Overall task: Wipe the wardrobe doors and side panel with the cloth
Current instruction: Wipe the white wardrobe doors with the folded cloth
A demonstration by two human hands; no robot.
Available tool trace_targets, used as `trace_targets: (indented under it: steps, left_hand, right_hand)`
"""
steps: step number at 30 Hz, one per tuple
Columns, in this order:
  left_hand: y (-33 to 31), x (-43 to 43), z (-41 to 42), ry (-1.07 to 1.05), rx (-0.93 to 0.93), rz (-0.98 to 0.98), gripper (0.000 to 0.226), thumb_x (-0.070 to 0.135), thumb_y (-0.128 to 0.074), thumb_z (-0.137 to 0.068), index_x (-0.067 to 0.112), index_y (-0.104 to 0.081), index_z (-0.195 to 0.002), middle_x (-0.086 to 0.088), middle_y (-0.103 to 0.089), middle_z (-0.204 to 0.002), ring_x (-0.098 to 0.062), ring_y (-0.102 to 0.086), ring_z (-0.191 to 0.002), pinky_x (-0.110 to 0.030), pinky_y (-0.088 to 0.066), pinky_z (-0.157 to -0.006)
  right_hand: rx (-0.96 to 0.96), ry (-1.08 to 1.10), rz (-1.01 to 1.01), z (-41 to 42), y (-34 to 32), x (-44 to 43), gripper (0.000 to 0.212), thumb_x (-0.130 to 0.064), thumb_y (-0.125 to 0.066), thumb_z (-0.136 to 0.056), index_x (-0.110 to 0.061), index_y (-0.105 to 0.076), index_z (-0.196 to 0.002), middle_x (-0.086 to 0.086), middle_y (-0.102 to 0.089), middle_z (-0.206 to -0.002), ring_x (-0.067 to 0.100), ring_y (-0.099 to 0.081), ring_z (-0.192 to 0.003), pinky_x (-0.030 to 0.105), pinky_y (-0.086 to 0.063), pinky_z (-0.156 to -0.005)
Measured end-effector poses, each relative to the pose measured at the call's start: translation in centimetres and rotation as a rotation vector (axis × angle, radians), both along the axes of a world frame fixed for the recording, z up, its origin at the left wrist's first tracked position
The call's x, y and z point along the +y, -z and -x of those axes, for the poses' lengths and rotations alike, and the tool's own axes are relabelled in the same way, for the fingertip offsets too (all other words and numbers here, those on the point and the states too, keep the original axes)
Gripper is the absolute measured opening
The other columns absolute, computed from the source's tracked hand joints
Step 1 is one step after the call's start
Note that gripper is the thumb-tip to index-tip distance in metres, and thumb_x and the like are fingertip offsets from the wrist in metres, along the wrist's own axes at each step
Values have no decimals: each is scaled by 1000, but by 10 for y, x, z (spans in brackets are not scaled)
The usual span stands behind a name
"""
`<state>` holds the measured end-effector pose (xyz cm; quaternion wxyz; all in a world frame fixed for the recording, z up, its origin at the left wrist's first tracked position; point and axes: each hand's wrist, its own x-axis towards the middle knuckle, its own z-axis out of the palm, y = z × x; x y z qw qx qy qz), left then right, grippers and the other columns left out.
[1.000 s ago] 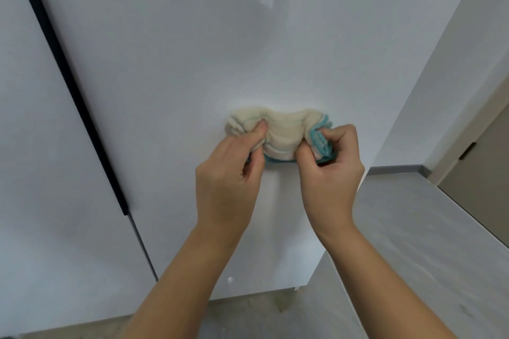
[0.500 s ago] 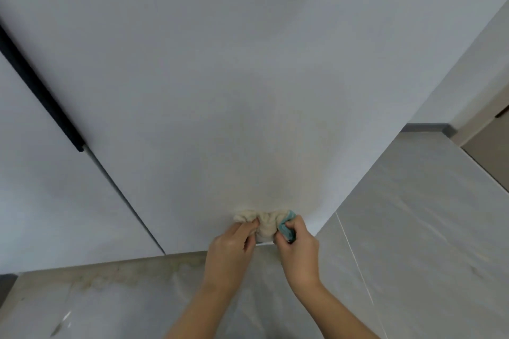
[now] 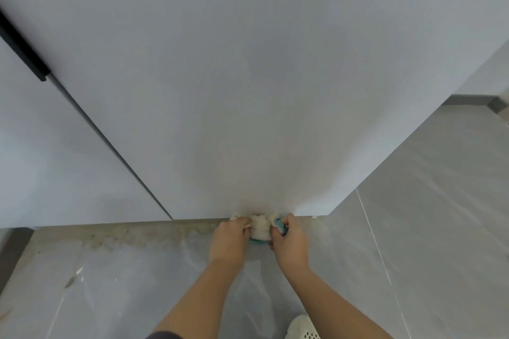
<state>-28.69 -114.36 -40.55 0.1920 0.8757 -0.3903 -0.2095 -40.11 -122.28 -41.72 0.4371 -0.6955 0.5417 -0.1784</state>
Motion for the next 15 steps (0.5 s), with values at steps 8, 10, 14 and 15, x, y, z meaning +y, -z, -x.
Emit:
trace_targets:
  steps: [8, 10, 14, 15]
  left_hand:
    - [-37, 22, -23, -227, 87, 289, 19, 7, -61, -92, 12, -75, -104, -4, -75, -98, -10, -63, -82, -10, -37, -69]
    - [-55, 25, -25, -286, 101, 353, 19, 5, -63, -90, 10, -75, -104, -3, -75, -97, -5, -60, -81, -1, -34, -68]
    - [-98, 36, -24, -428, 137, 528, 20, 5, -66, -88, 13, -75, -104, 9, -72, -92, 2, -61, -75, 3, -40, -73]
    - [-109, 37, -24, -461, 173, 585, 21, 6, -65, -88, 16, -75, -104, 12, -71, -91, 1, -63, -76, -4, -47, -77]
  right_hand:
    - [-166, 111, -64, -35, -31, 13, 17, -13, -65, -86, -21, -51, -82, 0, -58, -72, 25, -61, -71, 50, -55, -67]
    - [-230, 125, -73, -36, -46, 17, 23, -11, -65, -86, -21, -48, -76, 7, -59, -73, 29, -61, -71, 52, -55, -67]
    - [-336, 120, -37, -40, -90, 26, 26, -12, -66, -86, -25, -49, -72, 9, -59, -72, 29, -62, -71, 51, -55, -68]
    - [-378, 124, -46, -42, -104, 27, 24, -10, -66, -86, -23, -51, -73, 8, -60, -73, 25, -64, -69, 49, -57, -68]
